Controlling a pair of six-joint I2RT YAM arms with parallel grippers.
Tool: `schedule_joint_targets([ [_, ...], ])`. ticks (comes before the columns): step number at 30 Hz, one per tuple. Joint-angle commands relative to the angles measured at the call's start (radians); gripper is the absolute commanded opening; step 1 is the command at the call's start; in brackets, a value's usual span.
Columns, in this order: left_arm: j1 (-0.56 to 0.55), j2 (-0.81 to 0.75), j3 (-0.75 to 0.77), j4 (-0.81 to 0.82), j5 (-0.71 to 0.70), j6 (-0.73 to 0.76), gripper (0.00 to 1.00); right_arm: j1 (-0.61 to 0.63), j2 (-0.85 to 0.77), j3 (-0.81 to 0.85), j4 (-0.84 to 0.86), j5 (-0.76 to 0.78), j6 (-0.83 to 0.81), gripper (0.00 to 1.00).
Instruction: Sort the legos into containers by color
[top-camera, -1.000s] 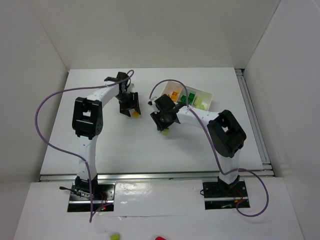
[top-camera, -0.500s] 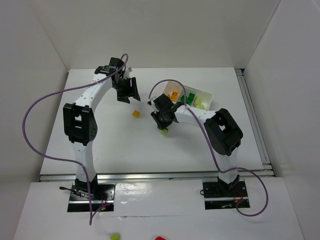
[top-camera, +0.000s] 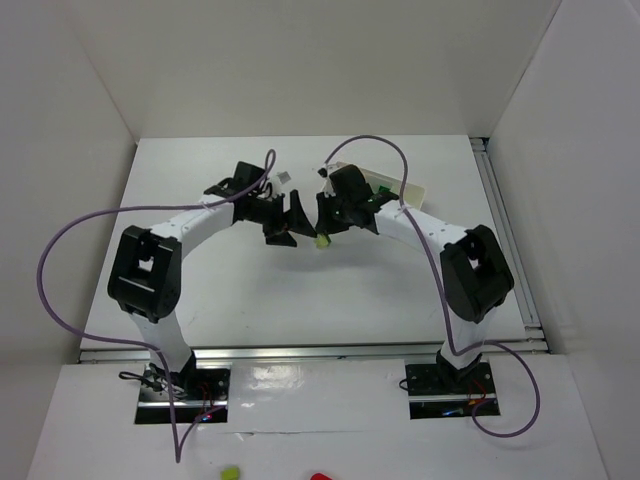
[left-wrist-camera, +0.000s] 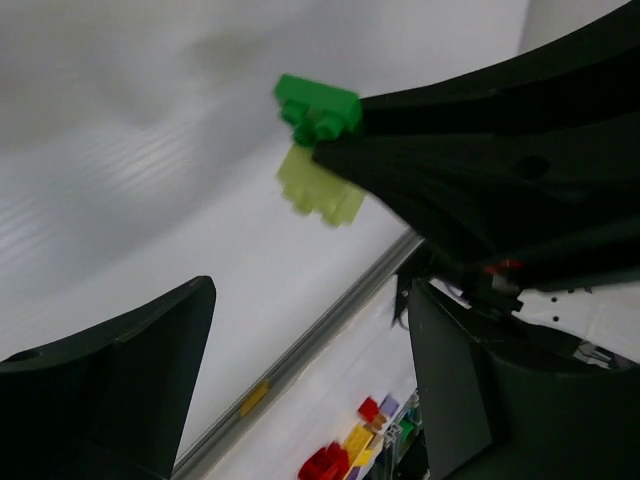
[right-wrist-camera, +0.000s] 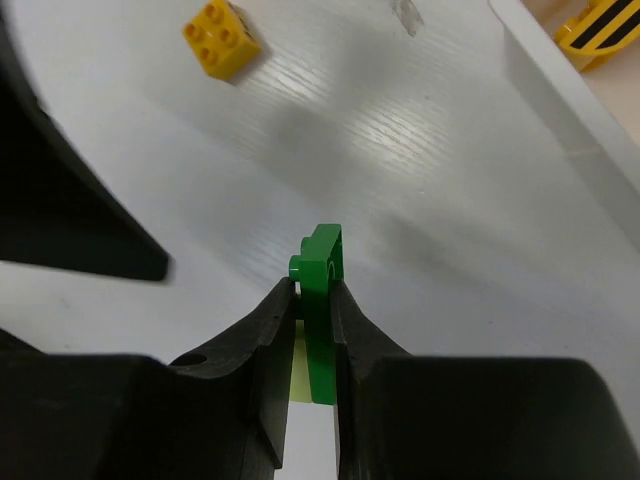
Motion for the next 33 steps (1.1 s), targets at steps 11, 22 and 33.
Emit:
schedule_joint_targets([
  [11,-0.107,-0.042,-0.148,0.464,0.013,-0.223,0.74,0.003,-0.078,-0.024,0.094,-0.071,0.223,0.05],
  [22,-0.107,0.001,-0.146,0.485,0.034,-0.183,0.65,-0.039,-0.1,-0.065,0.149,-0.198,0.235,0.05],
  [33,-0.107,0.033,-0.094,0.38,0.005,-0.108,0.73,-0.057,-0.128,-0.094,0.168,-0.228,0.245,0.05],
])
